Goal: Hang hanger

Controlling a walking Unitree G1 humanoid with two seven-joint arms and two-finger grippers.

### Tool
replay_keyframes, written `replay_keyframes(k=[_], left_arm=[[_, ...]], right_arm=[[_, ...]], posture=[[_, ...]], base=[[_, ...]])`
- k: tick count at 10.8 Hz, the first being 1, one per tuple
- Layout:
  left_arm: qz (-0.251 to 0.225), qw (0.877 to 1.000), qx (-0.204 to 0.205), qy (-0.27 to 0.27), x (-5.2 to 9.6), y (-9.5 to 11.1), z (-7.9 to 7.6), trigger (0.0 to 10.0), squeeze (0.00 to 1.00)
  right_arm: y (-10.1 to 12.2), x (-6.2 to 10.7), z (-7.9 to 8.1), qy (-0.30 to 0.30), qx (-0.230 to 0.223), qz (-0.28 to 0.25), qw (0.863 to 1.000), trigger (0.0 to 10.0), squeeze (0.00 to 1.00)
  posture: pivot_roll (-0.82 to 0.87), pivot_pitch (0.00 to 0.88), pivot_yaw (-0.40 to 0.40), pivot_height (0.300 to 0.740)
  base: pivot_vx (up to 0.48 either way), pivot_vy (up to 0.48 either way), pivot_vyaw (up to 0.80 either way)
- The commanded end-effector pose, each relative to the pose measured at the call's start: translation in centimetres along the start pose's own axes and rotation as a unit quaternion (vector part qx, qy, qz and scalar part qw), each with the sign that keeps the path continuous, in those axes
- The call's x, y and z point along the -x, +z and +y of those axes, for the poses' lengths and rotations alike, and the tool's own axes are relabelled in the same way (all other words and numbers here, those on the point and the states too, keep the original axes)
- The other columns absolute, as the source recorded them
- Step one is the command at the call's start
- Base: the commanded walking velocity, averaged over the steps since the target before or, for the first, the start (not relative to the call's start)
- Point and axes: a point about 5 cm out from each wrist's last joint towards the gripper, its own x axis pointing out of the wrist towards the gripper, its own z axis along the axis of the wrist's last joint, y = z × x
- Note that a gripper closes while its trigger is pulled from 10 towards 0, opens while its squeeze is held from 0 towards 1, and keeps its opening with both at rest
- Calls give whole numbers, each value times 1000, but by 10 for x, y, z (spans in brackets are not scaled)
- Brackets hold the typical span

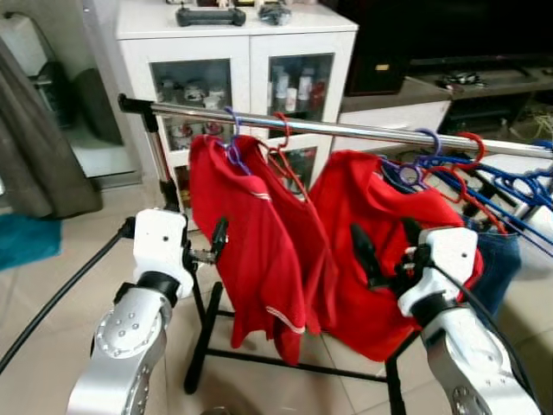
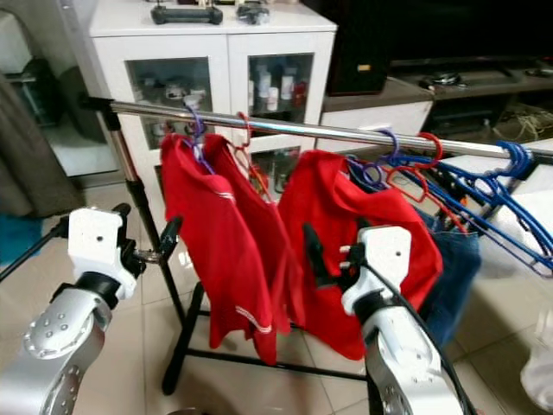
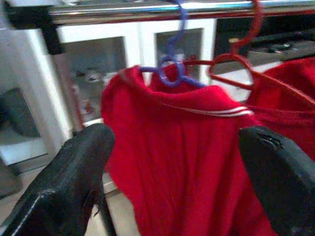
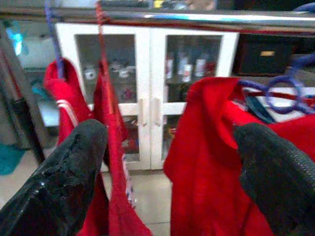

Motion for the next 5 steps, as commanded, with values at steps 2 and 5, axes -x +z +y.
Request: replay_keyframes(k=[2, 5], left_arm=[[-1, 1000, -5, 19, 0, 1, 6, 10000, 0], [30, 999, -31, 33, 7, -5, 12, 10000, 0]], right_arm=[[-2, -7, 8, 26, -5, 3, 1000, 10000, 1000], [-6, -22, 13, 37, -39, 3, 999, 10000, 1000]], posture=[[81, 0, -46, 740], [134, 0, -80, 740]], base=[[0, -422, 800], [0, -160, 731]])
